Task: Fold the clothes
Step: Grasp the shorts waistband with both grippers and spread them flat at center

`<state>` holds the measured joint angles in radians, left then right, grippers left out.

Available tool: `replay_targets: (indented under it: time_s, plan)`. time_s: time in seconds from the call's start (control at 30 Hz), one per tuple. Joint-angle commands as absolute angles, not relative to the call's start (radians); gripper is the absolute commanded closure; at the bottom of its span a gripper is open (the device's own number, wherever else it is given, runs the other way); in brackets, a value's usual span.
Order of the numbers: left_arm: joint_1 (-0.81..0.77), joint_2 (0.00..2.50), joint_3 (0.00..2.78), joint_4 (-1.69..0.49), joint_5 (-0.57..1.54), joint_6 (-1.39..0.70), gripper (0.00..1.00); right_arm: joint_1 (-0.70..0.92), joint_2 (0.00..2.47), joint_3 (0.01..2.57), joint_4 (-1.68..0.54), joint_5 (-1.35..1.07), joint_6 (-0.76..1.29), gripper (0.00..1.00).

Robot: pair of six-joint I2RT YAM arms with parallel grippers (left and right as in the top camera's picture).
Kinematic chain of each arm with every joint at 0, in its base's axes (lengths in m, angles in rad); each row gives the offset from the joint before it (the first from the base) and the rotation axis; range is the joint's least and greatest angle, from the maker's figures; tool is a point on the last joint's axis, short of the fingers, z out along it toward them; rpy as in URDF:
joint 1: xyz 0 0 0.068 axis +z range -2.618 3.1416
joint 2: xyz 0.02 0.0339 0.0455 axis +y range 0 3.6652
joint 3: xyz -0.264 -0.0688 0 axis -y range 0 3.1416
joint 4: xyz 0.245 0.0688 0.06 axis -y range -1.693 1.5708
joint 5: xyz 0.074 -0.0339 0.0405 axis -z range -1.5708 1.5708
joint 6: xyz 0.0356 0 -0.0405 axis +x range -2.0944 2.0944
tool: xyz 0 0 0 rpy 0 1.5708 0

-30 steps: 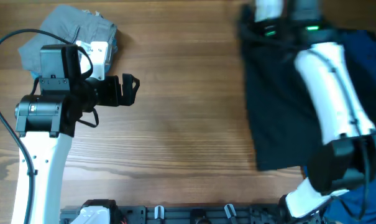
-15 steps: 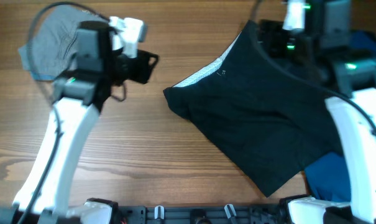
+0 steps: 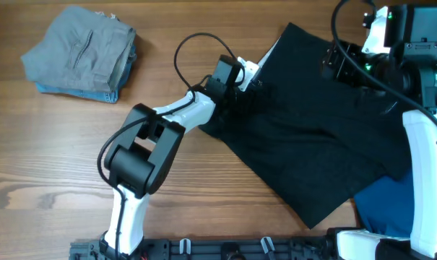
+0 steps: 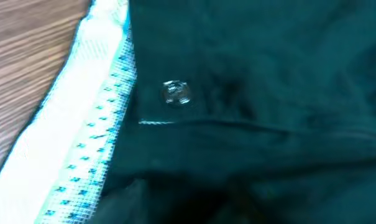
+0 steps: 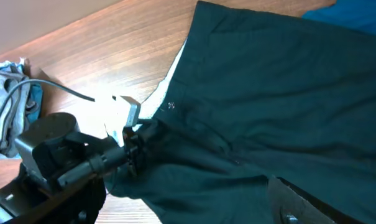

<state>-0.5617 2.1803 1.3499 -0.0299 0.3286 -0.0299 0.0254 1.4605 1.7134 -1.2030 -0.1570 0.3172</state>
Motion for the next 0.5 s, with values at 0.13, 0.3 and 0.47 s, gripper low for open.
replay_targets:
  time_s: [0.13, 0.3, 0.47]
  plan:
    - [-0.441, 2.304, 1.351, -0.199, 0.011, -0.082, 0.96, 0.025, 1.477, 1.706, -1.279, -0.093, 0.262, 0.12]
    - [-0.191, 2.209, 1.362, -0.388, -0.007, -0.110, 0.96, 0.025, 1.551, 1.688, -1.375, -0.105, 0.333, 0.12]
    - [-0.196, 1.981, 1.362, -0.502, 0.051, -0.054, 0.88, 0.025, 1.642, 1.675, -1.389, -0.104, 0.340, 0.12]
